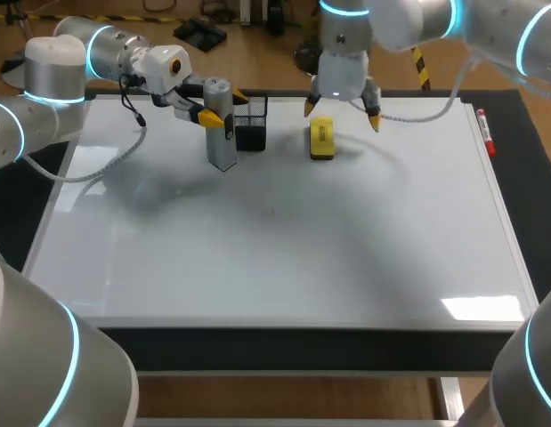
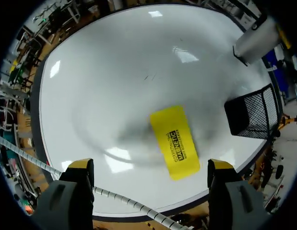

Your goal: Pick up the inspection probe, press it on each red-marked spot on the whiteboard one by one, put down the probe, pick up the eraser, and wipe off all the red marks.

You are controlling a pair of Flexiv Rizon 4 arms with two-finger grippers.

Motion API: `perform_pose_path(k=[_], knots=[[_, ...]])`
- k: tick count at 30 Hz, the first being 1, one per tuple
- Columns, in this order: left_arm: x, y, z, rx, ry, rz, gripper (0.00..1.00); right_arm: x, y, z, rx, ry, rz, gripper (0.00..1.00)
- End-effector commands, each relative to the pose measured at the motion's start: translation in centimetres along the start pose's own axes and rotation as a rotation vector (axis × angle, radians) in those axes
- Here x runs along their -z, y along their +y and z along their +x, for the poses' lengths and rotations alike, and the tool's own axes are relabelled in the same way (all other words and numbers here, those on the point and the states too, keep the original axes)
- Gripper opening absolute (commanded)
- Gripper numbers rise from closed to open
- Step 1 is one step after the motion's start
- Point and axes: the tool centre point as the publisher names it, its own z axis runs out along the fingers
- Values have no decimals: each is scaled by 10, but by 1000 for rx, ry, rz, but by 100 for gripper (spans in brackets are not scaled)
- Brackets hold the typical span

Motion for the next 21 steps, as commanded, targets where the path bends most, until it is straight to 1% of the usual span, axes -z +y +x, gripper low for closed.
perform_pose_path(k=[1,4,5,7,10,15,18,21], knots=[[1,-2,-1,1,4,-3,0,21,8,35,-143,-149,16,100],[1,-2,-1,1,4,-3,0,31,8,46,-216,-203,26,100],[1,-2,-1,1,4,-3,0,35,8,49,-234,-233,31,100],[1,-2,-1,1,4,-3,0,43,8,55,-289,-259,32,100],[1,-2,-1,1,4,-3,0,55,4,64,-341,-303,44,100],[1,-2,-1,1,4,-3,0,68,6,72,-428,-361,45,100],[1,-2,-1,1,4,-3,0,76,5,79,-481,-423,47,100],[1,-2,-1,1,4,-3,0,84,3,85,-523,-459,47,100]])
